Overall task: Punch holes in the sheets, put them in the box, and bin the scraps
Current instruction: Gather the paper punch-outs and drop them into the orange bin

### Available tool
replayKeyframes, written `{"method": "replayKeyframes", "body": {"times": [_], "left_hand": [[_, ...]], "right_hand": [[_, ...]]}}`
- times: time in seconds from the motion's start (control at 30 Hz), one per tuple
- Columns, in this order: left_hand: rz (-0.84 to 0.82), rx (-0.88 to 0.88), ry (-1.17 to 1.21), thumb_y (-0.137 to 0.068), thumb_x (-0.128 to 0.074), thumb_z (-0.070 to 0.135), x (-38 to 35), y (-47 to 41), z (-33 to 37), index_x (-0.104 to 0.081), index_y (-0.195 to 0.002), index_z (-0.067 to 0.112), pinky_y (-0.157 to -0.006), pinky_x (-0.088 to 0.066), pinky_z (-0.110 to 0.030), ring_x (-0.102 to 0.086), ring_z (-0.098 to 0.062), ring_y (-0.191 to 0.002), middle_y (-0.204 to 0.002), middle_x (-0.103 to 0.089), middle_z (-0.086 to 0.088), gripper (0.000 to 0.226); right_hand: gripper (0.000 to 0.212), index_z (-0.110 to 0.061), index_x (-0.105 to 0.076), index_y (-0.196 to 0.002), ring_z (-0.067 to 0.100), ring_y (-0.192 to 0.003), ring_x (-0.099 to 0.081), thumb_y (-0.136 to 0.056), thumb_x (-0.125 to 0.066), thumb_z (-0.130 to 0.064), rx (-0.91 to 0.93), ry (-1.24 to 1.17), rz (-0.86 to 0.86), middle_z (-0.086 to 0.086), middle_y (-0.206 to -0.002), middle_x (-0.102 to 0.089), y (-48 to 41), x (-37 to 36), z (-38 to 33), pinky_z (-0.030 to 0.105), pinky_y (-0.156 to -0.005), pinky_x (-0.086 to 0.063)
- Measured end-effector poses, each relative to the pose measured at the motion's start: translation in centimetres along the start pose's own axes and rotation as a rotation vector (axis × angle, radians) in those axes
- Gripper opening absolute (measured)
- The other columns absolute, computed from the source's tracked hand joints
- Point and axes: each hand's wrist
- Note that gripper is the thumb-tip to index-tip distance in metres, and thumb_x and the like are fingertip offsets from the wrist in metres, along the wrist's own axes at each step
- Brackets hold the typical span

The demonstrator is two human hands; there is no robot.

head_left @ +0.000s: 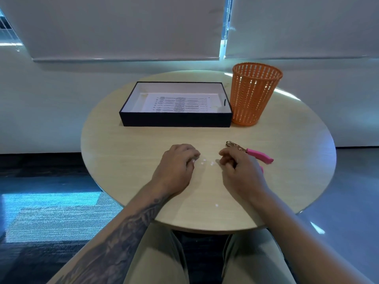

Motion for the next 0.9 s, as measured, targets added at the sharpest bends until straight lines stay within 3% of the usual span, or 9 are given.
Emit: {"method": "replayKeyframes", "body": {"times": [0.07,0.2,0.37,0.47,0.57,0.77,0.9], "left_hand": [[0.048,0.029,0.051,-0.092,-0.053,0.008,-0.1,-0.1,-0.2,-0.069,-0.112,0.019,-0.098,-0.043,-0.035,-0.052,-0.018,-0.111,-0.12,-0.064,0.007,0.028],[0.114,0.096,0.147,-0.089,-0.053,0.0,0.0,-0.2,-0.6,-0.07,-0.106,0.018,-0.097,-0.043,-0.031,-0.053,-0.017,-0.108,-0.115,-0.064,0.006,0.03],[0.081,0.107,0.151,-0.09,-0.059,0.01,0.3,-0.2,-0.3,-0.071,-0.102,0.021,-0.094,-0.046,-0.034,-0.054,-0.015,-0.105,-0.107,-0.067,0.008,0.02],[0.053,0.095,0.124,-0.089,-0.06,0.02,0.3,-0.2,-0.3,-0.071,-0.101,0.023,-0.094,-0.045,-0.038,-0.054,-0.016,-0.104,-0.106,-0.068,0.01,0.017],[0.044,0.081,0.105,-0.089,-0.058,0.023,0.2,-0.2,-0.3,-0.07,-0.1,0.024,-0.093,-0.046,-0.04,-0.054,-0.017,-0.103,-0.105,-0.069,0.01,0.017],[0.045,0.078,0.097,-0.089,-0.058,0.024,0.2,-0.2,-0.3,-0.07,-0.098,0.024,-0.092,-0.046,-0.04,-0.054,-0.017,-0.103,-0.104,-0.069,0.011,0.015],[0.04,0.084,0.089,-0.089,-0.058,0.025,0.3,-0.3,-0.4,-0.07,-0.098,0.025,-0.092,-0.045,-0.04,-0.053,-0.016,-0.104,-0.104,-0.069,0.012,0.015]], "right_hand": [[0.032,-0.025,-0.072,-0.118,0.0,-0.099,-0.067,-0.091,-0.059,-0.015,0.03,0.014,-0.071,-0.014,-0.1,-0.075,0.1,0.3,-0.4,0.022,-0.089,-0.052],[0.043,-0.022,-0.072,-0.119,-0.008,-0.102,-0.066,-0.089,-0.052,0.002,-0.014,-0.173,-0.138,-0.014,-0.102,-0.076,0.1,1.0,-0.6,0.005,-0.086,-0.045],[0.036,-0.023,-0.068,-0.121,-0.006,-0.101,-0.065,-0.092,-0.063,-0.003,-0.102,-0.292,-0.129,-0.011,-0.107,-0.074,0.2,1.5,-0.8,0.009,-0.084,-0.05],[0.056,-0.038,-0.056,-0.135,-0.008,-0.117,-0.055,-0.083,-0.076,-0.028,-0.039,-0.086,-0.341,-0.023,-0.125,-0.061,1.0,2.1,-0.7,0.017,-0.099,-0.046],[0.078,-0.046,-0.043,-0.144,-0.006,-0.125,-0.046,-0.074,-0.077,-0.048,0.018,0.053,-0.476,-0.026,-0.138,-0.047,2.0,2.8,-0.6,0.022,-0.102,-0.04],[0.089,-0.045,-0.033,-0.15,-0.009,-0.131,-0.035,-0.073,-0.079,-0.052,0.117,0.099,-0.605,-0.03,-0.149,-0.034,1.8,3.4,-0.3,0.012,-0.102,-0.03],[0.089,-0.048,-0.033,-0.148,-0.006,-0.135,-0.034,-0.071,-0.076,-0.059,0.096,0.105,-0.576,-0.029,-0.153,-0.032,2.0,3.0,-0.3,0.023,-0.11,-0.033]]}}
Point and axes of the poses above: each hand's wrist, its own y-axis away from the middle knuckle, its own x-axis out of the back of the hand, z = x × y
